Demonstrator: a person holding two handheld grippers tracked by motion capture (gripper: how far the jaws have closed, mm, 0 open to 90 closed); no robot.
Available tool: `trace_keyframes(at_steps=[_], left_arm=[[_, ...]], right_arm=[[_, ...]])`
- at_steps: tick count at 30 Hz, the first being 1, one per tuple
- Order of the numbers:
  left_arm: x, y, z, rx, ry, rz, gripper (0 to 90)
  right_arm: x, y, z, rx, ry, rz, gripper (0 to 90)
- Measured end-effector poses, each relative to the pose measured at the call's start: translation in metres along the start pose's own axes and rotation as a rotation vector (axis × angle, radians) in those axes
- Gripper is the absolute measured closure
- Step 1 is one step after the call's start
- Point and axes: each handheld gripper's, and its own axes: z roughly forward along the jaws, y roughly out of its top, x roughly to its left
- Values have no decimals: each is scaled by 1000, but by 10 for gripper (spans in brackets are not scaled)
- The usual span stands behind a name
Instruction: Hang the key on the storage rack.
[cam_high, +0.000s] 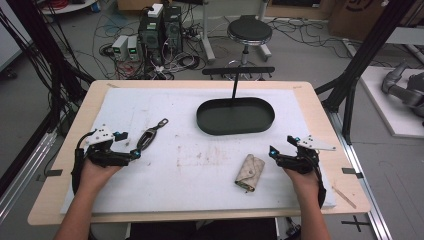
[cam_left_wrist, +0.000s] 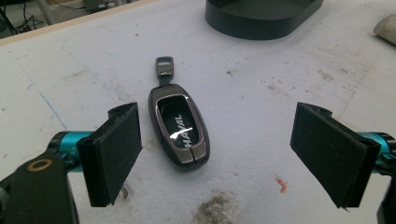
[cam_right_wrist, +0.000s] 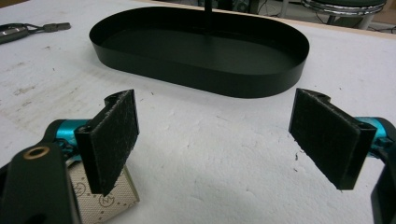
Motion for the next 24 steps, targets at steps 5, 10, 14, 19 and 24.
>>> trace_keyframes(at_steps=[5, 10, 14, 19, 24], left_arm=[[1, -1, 1, 5, 5, -10, 163], [6, -3, 3, 25, 12, -29, 163], [5, -3, 4, 17, 11, -29, 163], [7, -4, 7, 22, -10, -27, 163], [8, 0, 9, 39, -8, -16, 163]], right_arm=[[-2, -2, -2, -2, -4, 9, 164], [-2, -3, -3, 5, -11, -3, 164], [-1, -4, -6, 5, -18, -6, 164], [0, -4, -9, -3, -27, 8, 164], [-2, -4, -9, -6, -23, 5, 164]])
